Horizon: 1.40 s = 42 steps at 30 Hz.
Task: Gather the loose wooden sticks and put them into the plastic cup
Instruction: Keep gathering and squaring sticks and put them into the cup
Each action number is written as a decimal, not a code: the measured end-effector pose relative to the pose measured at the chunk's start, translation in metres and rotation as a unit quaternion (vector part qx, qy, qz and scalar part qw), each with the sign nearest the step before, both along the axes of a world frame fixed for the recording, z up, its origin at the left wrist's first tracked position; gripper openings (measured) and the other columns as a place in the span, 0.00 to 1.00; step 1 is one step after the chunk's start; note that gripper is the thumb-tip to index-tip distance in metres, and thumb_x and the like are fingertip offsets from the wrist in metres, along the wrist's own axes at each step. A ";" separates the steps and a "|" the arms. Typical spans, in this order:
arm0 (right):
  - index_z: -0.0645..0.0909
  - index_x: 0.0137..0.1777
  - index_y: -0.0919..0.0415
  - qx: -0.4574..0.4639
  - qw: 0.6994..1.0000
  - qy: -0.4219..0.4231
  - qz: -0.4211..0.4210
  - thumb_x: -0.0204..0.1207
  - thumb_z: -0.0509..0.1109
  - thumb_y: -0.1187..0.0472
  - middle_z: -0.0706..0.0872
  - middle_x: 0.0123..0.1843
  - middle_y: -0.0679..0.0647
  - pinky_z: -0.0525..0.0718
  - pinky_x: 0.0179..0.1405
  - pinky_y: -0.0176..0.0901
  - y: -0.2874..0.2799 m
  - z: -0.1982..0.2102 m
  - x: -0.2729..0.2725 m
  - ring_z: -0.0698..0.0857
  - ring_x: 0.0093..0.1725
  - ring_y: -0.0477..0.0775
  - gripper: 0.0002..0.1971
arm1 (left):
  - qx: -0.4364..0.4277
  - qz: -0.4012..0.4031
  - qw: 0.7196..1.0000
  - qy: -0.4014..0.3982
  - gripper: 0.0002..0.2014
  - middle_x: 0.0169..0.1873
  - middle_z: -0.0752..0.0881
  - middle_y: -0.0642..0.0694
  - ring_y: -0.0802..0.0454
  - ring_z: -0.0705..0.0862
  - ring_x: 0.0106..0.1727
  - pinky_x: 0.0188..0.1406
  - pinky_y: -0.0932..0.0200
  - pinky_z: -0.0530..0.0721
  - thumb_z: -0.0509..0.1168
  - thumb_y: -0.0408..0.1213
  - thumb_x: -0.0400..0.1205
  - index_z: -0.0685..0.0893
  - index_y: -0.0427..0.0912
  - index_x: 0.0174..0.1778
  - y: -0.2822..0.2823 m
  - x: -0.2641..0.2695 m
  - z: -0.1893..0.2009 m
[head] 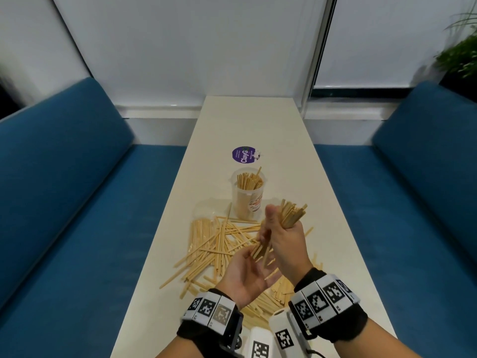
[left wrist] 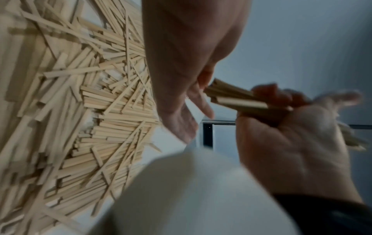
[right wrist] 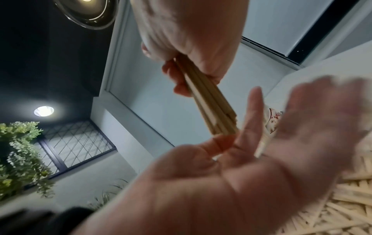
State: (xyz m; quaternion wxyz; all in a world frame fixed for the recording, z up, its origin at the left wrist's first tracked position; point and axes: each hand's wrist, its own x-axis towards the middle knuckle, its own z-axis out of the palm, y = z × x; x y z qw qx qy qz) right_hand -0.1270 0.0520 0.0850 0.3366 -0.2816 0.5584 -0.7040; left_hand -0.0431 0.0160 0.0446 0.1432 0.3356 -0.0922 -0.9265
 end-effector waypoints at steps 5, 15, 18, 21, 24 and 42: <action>0.81 0.29 0.58 0.014 0.999 0.030 0.041 0.65 0.74 0.49 0.84 0.26 0.54 0.85 0.36 0.41 -0.001 -0.002 0.001 0.85 0.29 0.52 0.13 | 0.005 0.038 0.999 0.022 0.16 0.39 0.87 0.30 0.39 0.88 0.40 0.41 0.44 0.88 0.51 0.35 0.85 0.80 0.29 0.54 -0.002 -0.005 0.010; 0.71 0.20 0.57 0.017 1.000 0.012 -0.011 0.66 0.69 0.40 0.69 0.15 0.51 0.67 0.15 0.35 -0.004 0.005 -0.003 0.65 0.13 0.49 0.24 | -0.040 -0.041 0.997 0.059 0.16 0.40 0.88 0.34 0.41 0.88 0.45 0.52 0.42 0.85 0.52 0.36 0.87 0.82 0.31 0.49 0.001 -0.005 0.011; 0.70 0.23 0.62 0.034 0.999 0.007 -0.015 0.61 0.69 0.36 0.71 0.15 0.51 0.72 0.18 0.37 -0.004 0.005 -0.007 0.68 0.13 0.49 0.28 | -0.206 -0.101 0.973 -0.006 0.18 0.45 0.90 0.42 0.46 0.88 0.48 0.59 0.46 0.84 0.50 0.46 0.87 0.84 0.42 0.55 -0.003 0.001 0.010; 0.76 0.29 0.64 0.046 0.999 0.010 -0.009 0.61 0.68 0.36 0.79 0.19 0.53 0.79 0.23 0.39 -0.003 0.007 -0.012 0.76 0.16 0.50 0.27 | -0.387 -0.159 0.908 -0.037 0.18 0.55 0.88 0.46 0.51 0.85 0.59 0.64 0.54 0.82 0.51 0.49 0.85 0.83 0.47 0.58 -0.012 0.013 0.013; 0.80 0.33 0.65 0.025 1.000 -0.014 -0.007 0.66 0.67 0.39 0.86 0.29 0.57 0.88 0.37 0.43 -0.004 0.005 -0.013 0.88 0.31 0.55 0.24 | -0.528 -0.248 0.811 -0.041 0.12 0.54 0.86 0.52 0.60 0.84 0.57 0.61 0.63 0.81 0.60 0.47 0.80 0.80 0.52 0.57 -0.021 0.022 0.020; 0.61 0.77 0.48 0.081 0.897 0.435 -0.007 0.73 0.73 0.50 0.72 0.67 0.39 0.69 0.60 0.18 0.010 0.037 -0.036 0.73 0.65 0.34 0.34 | -0.623 -0.224 0.748 -0.046 0.03 0.30 0.68 0.53 0.60 0.67 0.28 0.31 0.67 0.68 0.54 0.44 0.86 0.72 0.57 0.52 -0.008 0.027 0.014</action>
